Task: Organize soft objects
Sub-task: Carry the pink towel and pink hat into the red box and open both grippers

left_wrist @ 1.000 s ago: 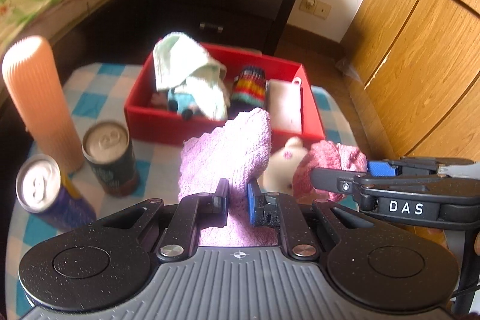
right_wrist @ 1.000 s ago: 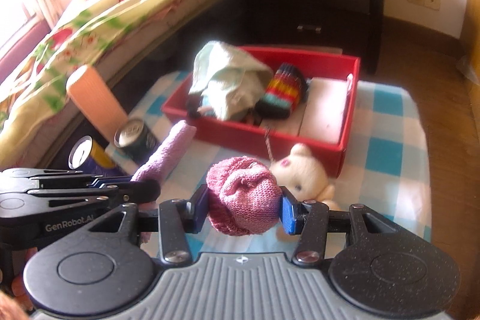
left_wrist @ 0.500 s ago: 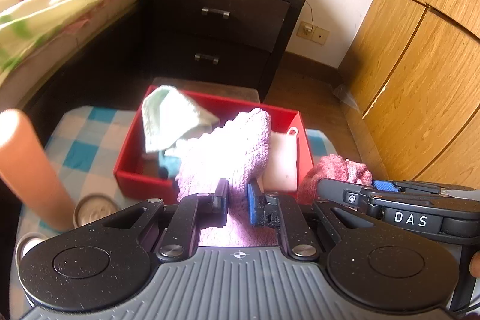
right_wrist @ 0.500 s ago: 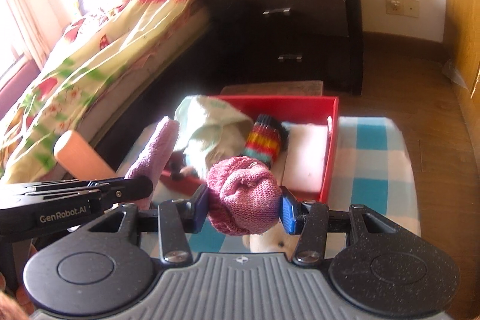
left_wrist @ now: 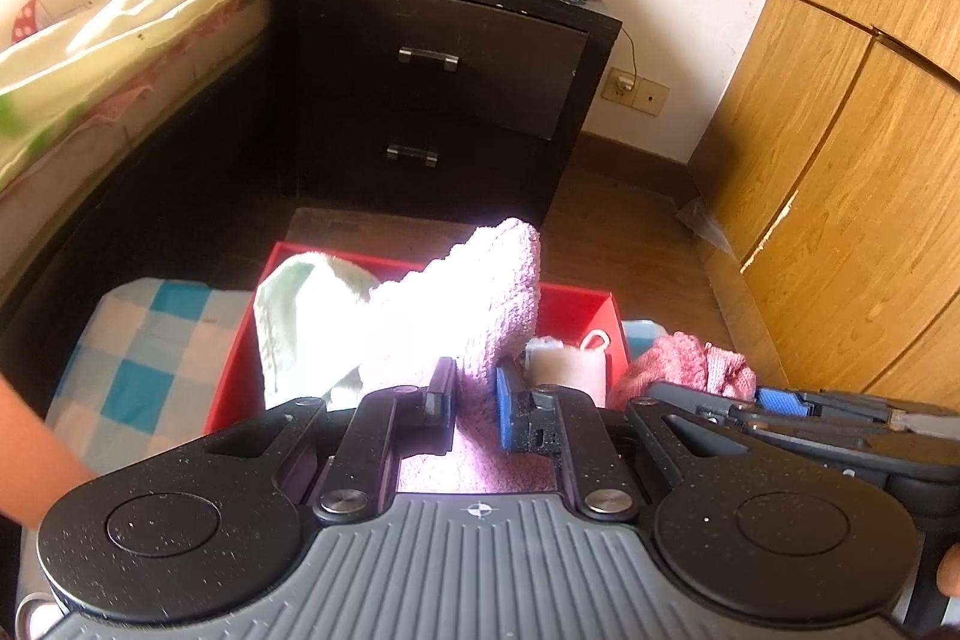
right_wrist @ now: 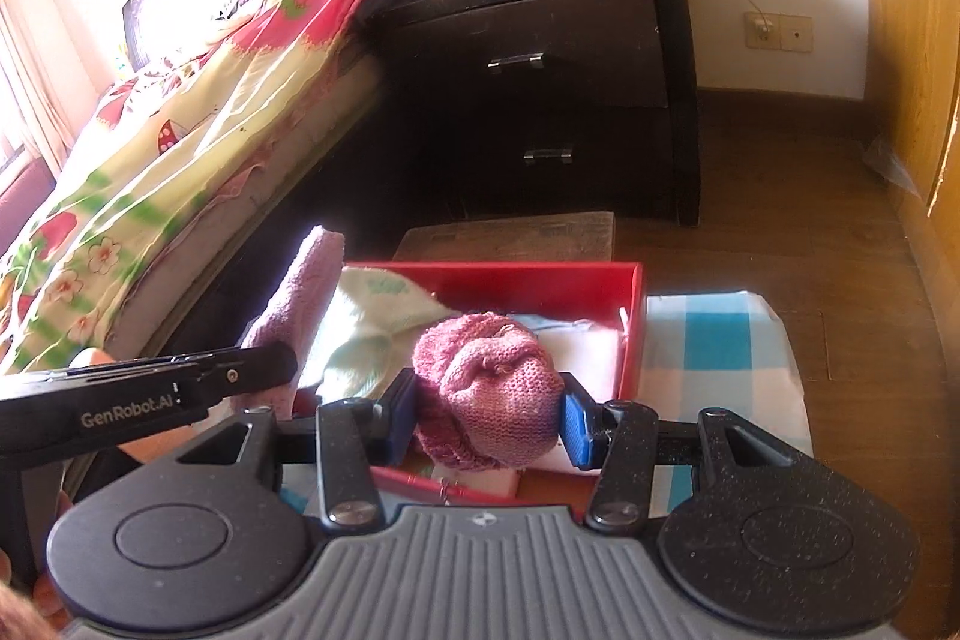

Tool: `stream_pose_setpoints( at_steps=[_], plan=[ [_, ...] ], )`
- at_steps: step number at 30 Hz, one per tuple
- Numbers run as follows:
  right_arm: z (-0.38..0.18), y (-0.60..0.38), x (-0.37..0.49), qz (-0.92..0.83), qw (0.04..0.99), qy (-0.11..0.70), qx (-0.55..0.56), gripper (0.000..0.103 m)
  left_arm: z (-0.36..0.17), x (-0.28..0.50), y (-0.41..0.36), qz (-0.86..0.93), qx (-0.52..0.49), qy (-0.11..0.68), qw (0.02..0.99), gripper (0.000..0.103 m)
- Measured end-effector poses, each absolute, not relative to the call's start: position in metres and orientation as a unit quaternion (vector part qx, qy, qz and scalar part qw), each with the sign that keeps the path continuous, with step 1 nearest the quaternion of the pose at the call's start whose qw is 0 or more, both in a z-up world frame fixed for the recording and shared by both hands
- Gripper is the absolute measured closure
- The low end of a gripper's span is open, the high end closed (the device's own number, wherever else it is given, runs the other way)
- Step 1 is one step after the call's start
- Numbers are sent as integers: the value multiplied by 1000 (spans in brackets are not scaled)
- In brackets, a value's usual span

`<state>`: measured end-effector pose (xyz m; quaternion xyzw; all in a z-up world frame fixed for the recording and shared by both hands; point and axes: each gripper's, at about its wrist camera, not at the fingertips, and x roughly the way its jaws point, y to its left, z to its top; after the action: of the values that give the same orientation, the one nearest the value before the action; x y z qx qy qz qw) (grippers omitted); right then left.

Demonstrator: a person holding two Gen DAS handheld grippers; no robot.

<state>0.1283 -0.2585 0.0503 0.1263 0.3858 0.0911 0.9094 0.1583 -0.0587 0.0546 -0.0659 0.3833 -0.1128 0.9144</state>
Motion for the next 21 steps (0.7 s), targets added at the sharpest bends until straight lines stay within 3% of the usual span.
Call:
stream_pose_setpoints(
  at_steps=[15, 19, 21],
  plan=[
    [4, -251, 171, 79, 902, 408, 115, 77, 27, 204, -64, -94, -49, 385, 917, 87],
    [-1, -248, 174, 73, 903, 409, 109, 73, 23, 207, -65, -91, -48, 388, 916, 75],
    [-2, -247, 174, 71, 905, 406, 108, 69, 23, 206, -67, -85, -40, 385, 918, 57]
  ],
)
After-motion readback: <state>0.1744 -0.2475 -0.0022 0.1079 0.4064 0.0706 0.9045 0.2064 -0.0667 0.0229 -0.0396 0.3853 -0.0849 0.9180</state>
